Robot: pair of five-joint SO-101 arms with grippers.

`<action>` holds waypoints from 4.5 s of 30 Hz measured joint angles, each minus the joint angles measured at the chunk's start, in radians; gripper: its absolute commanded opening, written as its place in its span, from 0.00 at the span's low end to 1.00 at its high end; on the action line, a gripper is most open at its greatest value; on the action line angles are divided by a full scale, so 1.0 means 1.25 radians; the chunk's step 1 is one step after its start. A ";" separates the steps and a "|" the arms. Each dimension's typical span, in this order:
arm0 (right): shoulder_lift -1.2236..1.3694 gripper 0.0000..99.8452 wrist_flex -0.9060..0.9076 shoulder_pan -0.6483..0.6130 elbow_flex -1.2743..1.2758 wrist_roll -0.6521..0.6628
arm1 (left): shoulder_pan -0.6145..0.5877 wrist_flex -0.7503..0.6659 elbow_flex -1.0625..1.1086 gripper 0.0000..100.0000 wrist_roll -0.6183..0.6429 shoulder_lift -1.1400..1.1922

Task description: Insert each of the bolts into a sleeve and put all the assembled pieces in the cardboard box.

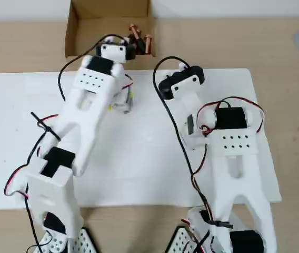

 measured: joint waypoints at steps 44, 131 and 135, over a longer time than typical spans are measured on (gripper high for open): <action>0.000 0.06 -0.102 0.231 0.026 0.000 | 0.001 -0.158 -0.155 0.15 -0.946 0.248; -0.541 0.06 -0.458 -0.511 0.257 -0.174 | -0.177 0.166 -0.124 0.01 0.389 -0.642; -0.696 0.05 -0.507 -0.518 0.425 -0.196 | -0.142 0.129 -0.082 0.01 0.389 -0.695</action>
